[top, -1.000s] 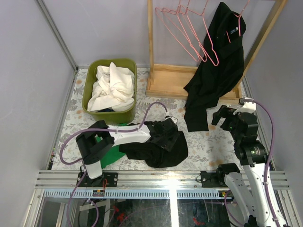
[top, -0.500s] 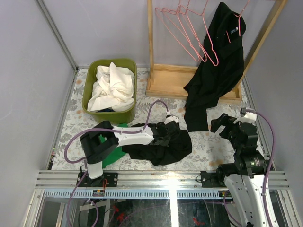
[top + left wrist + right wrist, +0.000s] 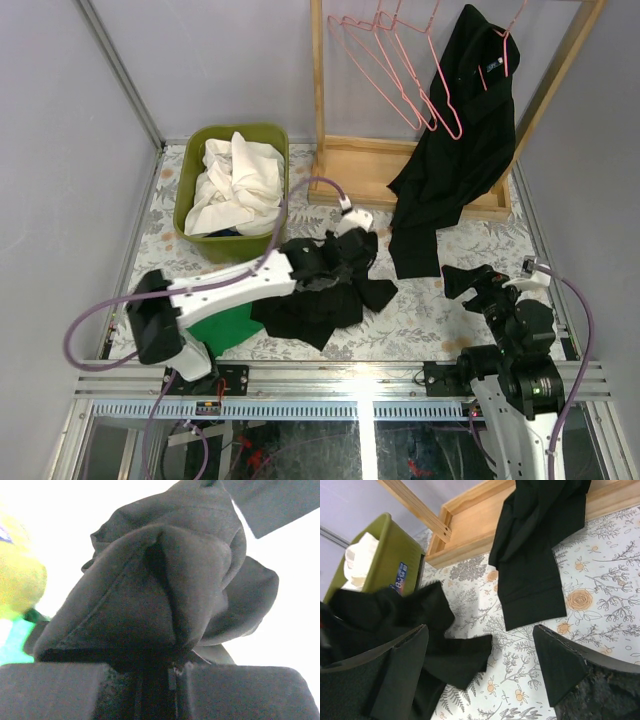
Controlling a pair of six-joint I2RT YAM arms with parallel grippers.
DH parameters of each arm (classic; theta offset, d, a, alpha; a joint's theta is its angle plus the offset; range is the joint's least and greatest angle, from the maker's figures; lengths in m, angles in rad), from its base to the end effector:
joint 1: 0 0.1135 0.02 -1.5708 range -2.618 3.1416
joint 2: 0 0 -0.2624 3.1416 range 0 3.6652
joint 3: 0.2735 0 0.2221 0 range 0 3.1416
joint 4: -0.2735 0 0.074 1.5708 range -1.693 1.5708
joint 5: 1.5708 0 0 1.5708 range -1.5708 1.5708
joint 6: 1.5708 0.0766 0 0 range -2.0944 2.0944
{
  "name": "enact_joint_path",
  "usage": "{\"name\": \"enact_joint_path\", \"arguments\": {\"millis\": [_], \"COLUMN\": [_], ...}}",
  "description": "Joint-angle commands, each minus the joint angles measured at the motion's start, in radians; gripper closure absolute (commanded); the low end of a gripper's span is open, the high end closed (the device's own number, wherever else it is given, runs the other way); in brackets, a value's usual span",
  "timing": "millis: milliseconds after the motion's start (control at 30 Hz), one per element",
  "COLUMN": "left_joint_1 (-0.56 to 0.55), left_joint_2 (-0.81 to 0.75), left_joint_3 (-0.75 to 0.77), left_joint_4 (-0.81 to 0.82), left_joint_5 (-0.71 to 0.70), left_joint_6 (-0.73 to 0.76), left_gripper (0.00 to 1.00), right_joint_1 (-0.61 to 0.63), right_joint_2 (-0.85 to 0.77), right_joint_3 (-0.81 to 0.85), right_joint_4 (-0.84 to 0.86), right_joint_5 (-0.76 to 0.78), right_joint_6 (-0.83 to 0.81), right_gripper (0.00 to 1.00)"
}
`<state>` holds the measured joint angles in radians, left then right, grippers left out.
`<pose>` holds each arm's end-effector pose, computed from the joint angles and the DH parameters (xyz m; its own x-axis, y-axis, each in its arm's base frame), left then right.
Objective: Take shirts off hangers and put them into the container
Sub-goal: Pick up the shirt from the center of the board, then place the shirt in the bin.
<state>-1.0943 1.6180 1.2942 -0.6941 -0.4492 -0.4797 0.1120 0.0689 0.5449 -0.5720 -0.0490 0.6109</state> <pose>0.1806 -0.2774 0.2427 -0.6674 0.3867 -0.6364 0.4372 0.8953 0.0855 0.0698 0.0116 0.2684 -0.1698 0.5574 -0.8127 -0.0765 0.8147 0.5748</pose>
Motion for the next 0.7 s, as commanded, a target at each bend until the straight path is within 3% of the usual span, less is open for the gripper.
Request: {"name": "enact_joint_path", "arguments": {"millis": [0, 167, 433, 667], "left_joint_1": [-0.005, 0.016, 0.219, 0.556], "left_joint_2": [-0.105, -0.128, -0.129, -0.043], "left_joint_3": [0.162, 0.307, 0.542, 0.819], "left_joint_4": [-0.1, -0.2, -0.222, -0.152], "left_joint_5": [-0.189, -0.346, -0.351, -0.276], "left_joint_6": [0.088, 0.105, 0.223, 0.31], "left_gripper": [1.0, 1.0, 1.0, 1.0], "right_joint_1": [-0.002, -0.002, -0.002, -0.002], "right_joint_2": [-0.057, -0.069, -0.069, -0.069], "right_joint_3": [-0.01, -0.021, -0.019, -0.019], "right_joint_4": [0.016, 0.004, 0.008, 0.016], "right_joint_5": [-0.038, -0.045, -0.032, -0.035], "right_joint_6": [0.041, 0.061, 0.063, 0.059], "right_gripper": [0.08, 0.08, 0.07, 0.07]}}
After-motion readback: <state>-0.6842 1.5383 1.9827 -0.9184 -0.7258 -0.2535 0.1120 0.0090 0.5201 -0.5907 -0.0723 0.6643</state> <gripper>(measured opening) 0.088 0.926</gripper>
